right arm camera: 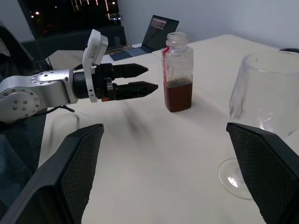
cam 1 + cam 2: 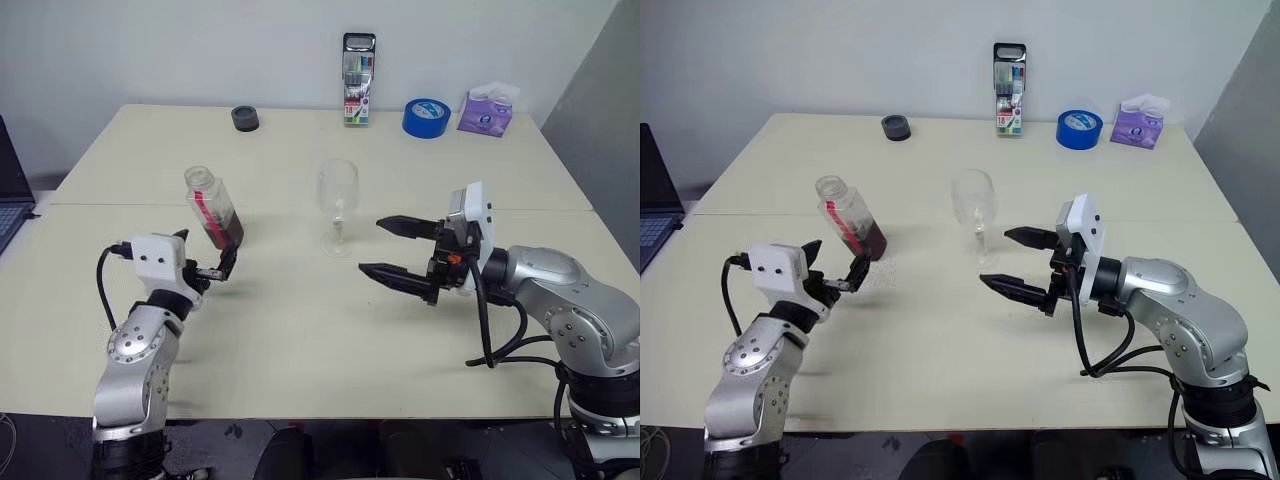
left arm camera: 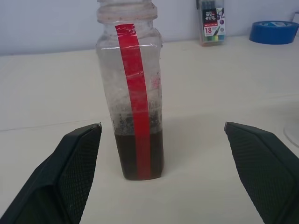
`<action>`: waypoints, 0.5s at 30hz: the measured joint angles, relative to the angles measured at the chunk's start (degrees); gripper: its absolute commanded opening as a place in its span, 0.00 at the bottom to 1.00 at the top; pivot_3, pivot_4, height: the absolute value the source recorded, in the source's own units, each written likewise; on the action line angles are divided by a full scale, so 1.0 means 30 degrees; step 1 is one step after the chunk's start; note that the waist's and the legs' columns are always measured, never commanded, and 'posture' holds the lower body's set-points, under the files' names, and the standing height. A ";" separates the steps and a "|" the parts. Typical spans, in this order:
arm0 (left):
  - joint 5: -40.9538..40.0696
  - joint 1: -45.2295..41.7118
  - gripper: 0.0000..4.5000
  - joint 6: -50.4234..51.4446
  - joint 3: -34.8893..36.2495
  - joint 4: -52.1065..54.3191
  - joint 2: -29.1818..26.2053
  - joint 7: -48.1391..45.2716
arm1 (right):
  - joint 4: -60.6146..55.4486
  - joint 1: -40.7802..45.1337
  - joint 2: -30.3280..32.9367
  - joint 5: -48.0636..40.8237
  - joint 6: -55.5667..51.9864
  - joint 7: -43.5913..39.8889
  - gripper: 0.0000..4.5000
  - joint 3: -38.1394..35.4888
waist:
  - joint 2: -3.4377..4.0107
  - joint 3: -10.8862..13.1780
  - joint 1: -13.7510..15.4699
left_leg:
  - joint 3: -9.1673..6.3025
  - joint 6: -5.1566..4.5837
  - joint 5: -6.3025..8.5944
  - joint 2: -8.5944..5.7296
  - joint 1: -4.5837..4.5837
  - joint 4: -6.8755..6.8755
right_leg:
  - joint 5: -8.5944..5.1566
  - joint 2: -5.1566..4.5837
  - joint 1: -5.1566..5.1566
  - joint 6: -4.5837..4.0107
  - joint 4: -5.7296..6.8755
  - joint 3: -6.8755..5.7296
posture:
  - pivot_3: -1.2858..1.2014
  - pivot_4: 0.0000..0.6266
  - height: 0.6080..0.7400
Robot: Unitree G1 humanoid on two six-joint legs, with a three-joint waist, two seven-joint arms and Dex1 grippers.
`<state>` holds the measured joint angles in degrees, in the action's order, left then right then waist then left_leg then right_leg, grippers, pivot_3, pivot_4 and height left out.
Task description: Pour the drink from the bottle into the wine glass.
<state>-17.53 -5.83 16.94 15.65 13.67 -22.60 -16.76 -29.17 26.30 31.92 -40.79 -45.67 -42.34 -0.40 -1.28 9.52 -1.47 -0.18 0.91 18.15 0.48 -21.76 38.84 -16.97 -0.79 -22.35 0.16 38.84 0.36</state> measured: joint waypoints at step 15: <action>0.0428 -0.2097 1.00 -0.1064 0.0016 -0.2945 -0.0475 -0.0195 | 0.0003 0.0186 -0.0046 0.0009 0.0033 0.0840 1.00 0.0019 | 0.0000 0.0000 -0.0001 | -0.0010 0.0005 -0.0003 -0.0002 -0.0005 0.0005 | 0.0000 -0.0006 -0.0001 0.0001 0.0002 -0.0012 | 0.52 0.24 1.00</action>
<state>-16.25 -12.13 13.75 15.70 4.84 -24.02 -17.35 -29.17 26.86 31.78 -40.76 -45.57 -39.82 -0.35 -1.28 9.52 -1.47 -0.21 0.93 18.14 0.47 -21.78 38.85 -16.97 -0.81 -22.36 0.16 38.85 0.33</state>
